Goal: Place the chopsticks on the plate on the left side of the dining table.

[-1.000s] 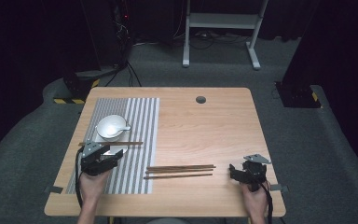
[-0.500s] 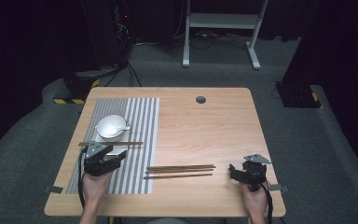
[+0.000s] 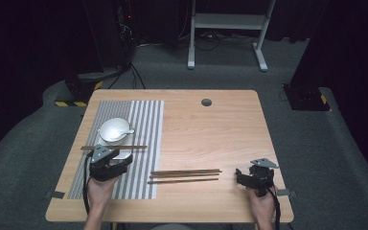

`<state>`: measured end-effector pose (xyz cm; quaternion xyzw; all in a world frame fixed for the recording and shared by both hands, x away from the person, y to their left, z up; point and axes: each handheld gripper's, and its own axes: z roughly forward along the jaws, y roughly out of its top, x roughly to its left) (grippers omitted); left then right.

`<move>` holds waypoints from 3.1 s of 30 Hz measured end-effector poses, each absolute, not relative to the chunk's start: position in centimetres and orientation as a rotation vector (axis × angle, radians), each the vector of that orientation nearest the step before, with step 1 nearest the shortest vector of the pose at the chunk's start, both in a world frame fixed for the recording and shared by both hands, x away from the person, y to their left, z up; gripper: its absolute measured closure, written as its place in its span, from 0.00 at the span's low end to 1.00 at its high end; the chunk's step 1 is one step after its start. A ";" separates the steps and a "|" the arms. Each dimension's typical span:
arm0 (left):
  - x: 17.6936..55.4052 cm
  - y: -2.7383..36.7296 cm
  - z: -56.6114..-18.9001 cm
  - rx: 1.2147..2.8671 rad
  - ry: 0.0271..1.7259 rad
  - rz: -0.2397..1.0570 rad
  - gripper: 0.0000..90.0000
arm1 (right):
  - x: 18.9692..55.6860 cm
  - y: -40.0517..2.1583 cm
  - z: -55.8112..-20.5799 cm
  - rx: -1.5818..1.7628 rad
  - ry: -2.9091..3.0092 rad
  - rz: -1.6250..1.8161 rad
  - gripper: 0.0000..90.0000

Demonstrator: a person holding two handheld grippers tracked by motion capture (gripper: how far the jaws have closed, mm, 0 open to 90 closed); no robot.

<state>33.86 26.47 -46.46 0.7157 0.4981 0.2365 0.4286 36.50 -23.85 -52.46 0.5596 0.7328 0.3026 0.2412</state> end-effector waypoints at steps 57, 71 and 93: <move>34.0 23.3 -48.6 1.899 1.215 0.597 0.41 | 36.5 -23.8 -52.5 1.532 2.004 0.828 0.17; 34.6 23.1 -49.6 1.931 1.245 0.625 0.41 | 36.5 -23.8 -52.5 1.532 2.004 0.828 0.17; 36.2 22.6 -51.3 1.962 1.290 0.617 0.41 | 36.5 -23.8 -52.5 1.532 2.004 0.828 0.17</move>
